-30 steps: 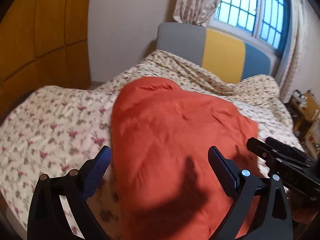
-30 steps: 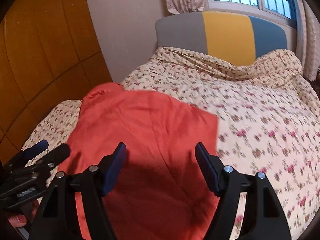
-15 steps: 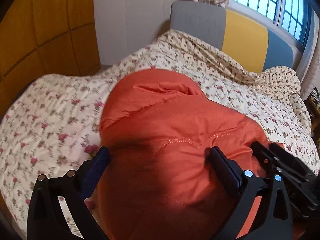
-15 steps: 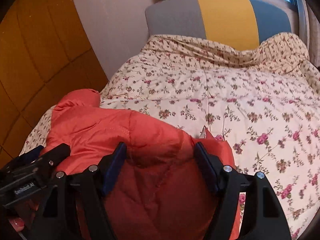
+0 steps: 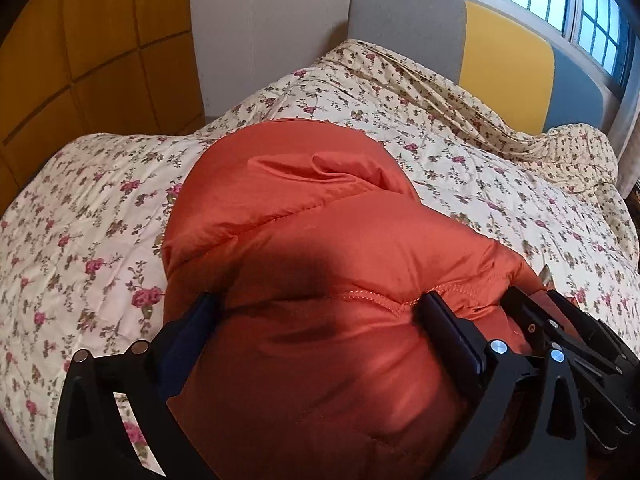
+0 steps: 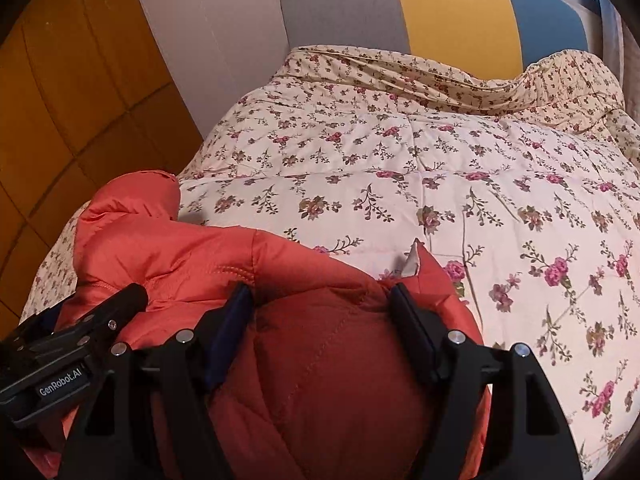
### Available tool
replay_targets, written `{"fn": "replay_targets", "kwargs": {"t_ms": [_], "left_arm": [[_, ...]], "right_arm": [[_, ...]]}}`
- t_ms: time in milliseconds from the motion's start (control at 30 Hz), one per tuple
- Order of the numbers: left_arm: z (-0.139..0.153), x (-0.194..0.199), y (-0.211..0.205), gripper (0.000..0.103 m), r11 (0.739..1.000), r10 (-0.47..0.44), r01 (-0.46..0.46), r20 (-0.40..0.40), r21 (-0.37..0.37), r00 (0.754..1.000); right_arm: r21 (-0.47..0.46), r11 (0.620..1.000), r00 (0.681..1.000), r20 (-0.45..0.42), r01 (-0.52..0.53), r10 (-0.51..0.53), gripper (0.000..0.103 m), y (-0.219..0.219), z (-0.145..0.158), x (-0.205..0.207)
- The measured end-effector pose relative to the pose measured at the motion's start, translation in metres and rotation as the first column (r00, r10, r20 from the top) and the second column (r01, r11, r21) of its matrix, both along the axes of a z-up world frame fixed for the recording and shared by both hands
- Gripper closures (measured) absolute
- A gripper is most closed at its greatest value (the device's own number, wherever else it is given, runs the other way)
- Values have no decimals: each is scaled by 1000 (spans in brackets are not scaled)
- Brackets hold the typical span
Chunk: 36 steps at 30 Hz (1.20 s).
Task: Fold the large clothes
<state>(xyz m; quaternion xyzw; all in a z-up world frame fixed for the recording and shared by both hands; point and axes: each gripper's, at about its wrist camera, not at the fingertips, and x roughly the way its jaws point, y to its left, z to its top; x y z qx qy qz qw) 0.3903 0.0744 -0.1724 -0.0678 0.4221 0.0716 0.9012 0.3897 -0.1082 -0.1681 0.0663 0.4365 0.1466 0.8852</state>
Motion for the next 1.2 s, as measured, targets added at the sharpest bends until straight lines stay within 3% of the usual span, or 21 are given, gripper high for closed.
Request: {"fn": "replay_targets", "kwargs": {"t_ms": [233, 467, 600, 733, 833, 1033, 1100, 1200], "left_arm": [[-2, -3, -4, 3, 1000, 4, -4, 13, 31, 1000], [17, -43, -11, 3, 999, -22, 20, 39, 47, 999], [28, -94, -20, 3, 997, -52, 44, 133, 57, 990], [12, -125, -30, 3, 990, -93, 64, 247, 123, 964], [9, -125, -32, 3, 988, -97, 60, 266, 145, 959], [22, -131, -26, 3, 986, -131, 105, 212, 126, 968], [31, -148, -26, 3, 982, -143, 111, 214, 155, 966], [40, -174, -30, 3, 968, -151, 100, 213, 231, 965]], "right_arm": [[5, 1000, 1000, 29, 6, -6, 33, -1, -2, -6], [1, 1000, 996, 93, 4, -4, 29, -16, 17, -45], [10, 1000, 987, 157, 16, -18, 26, -28, 24, -79], [-66, 998, 972, 233, 15, 1, 25, -26, 14, -96], [-69, 998, 978, 207, 14, 0, 24, -25, 14, -90], [-22, 999, 990, 140, 26, -23, 21, -38, 33, -110], [-18, 1000, 993, 119, 23, -21, 21, -40, 40, -125], [0, 1000, 994, 109, 6, -6, 10, -42, 55, -155]]}}
